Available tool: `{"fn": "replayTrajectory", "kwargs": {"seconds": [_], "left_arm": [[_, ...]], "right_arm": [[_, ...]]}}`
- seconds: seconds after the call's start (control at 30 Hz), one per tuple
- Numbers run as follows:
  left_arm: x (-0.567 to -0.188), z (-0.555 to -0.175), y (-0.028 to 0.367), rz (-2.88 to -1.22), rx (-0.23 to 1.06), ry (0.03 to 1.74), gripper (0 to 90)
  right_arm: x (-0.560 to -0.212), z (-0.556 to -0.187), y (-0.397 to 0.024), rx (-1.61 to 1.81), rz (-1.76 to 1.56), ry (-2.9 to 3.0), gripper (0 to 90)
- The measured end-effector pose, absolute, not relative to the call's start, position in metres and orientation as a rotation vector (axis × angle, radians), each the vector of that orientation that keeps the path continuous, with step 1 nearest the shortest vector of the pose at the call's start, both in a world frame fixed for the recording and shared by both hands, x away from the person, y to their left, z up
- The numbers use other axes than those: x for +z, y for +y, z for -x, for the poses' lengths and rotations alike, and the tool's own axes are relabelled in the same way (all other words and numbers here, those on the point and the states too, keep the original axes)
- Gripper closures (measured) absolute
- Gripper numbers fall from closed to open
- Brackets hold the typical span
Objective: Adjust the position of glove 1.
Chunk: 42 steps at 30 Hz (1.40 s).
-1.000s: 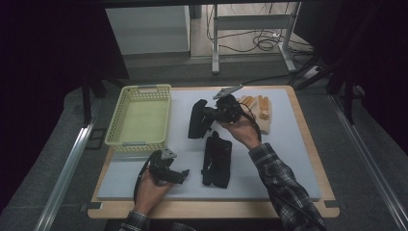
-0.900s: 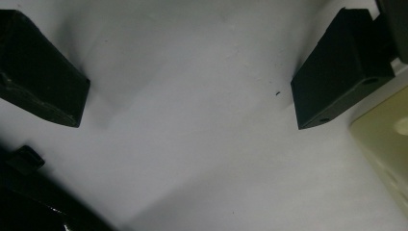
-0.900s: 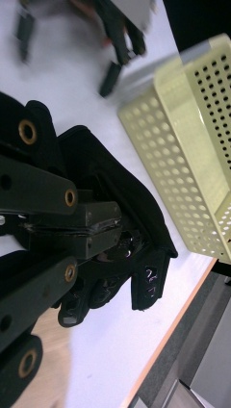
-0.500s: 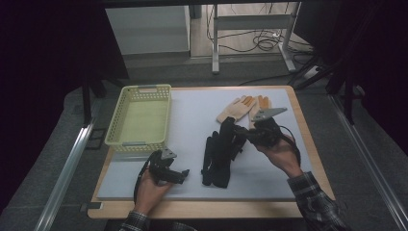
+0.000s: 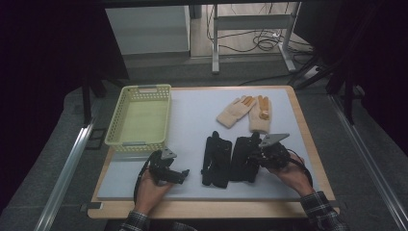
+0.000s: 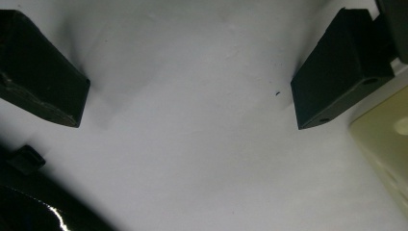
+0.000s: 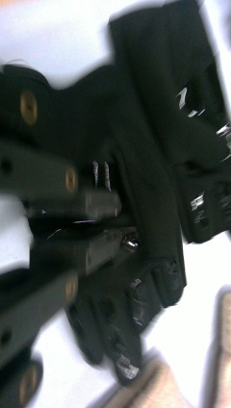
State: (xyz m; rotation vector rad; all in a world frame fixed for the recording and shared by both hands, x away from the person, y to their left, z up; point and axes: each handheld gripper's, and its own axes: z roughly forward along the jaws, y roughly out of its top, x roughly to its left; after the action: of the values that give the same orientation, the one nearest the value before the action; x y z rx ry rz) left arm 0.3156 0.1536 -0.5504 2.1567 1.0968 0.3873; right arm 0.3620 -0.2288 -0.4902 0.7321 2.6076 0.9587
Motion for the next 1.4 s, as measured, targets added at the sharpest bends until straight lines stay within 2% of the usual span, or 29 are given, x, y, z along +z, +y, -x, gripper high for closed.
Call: {"fn": "replayTrajectory", "kwargs": {"seconds": [0.07,0.13,0.2,0.33,0.4,0.7,0.77,0.8,0.83,0.97,1.23,1.4], "left_arm": [[-0.550,-0.316,0.154,-2.157,0.387,1.097,0.1],[-0.550,-0.316,0.154,-2.157,0.387,1.097,0.1],[-0.550,-0.316,0.154,-2.156,0.388,1.098,0.1],[-0.550,-0.316,0.154,-2.157,0.388,1.098,0.0],[-0.550,-0.316,0.153,-2.157,0.388,1.098,0.0],[-0.550,-0.316,0.154,-2.156,0.388,1.098,0.1],[-0.550,-0.316,0.154,-2.156,0.389,1.098,0.1],[-0.550,-0.315,0.154,-2.156,0.389,1.098,0.1],[-0.550,-0.315,0.153,-2.156,0.389,1.098,0.1],[-0.550,-0.315,0.153,-2.157,0.390,1.097,0.1],[-0.550,-0.316,0.153,-2.157,0.389,1.098,0.1],[-0.550,-0.316,0.153,-2.157,0.388,1.098,0.1]], "right_arm": [[-0.494,-0.361,-0.229,0.938,-0.743,2.580,57.4],[-0.492,-0.359,-0.234,0.947,-0.786,2.538,52.5],[-0.488,-0.358,-0.242,0.960,-0.843,2.489,53.0],[-0.488,-0.352,-0.256,0.994,-0.955,2.439,63.6],[-0.492,-0.351,-0.257,1.011,-0.979,2.441,63.9],[-0.516,-0.359,-0.244,0.917,-1.033,2.409,47.0],[-0.521,-0.359,-0.244,0.936,-1.053,2.400,51.3],[-0.522,-0.359,-0.246,0.976,-1.092,2.417,58.3],[-0.523,-0.358,-0.247,0.998,-1.115,2.411,60.4],[-0.525,-0.353,-0.245,1.051,-1.118,2.418,81.6],[-0.522,-0.356,-0.247,1.089,-1.168,2.443,84.4],[-0.509,-0.354,-0.245,1.076,-1.141,2.452,84.3]]}}
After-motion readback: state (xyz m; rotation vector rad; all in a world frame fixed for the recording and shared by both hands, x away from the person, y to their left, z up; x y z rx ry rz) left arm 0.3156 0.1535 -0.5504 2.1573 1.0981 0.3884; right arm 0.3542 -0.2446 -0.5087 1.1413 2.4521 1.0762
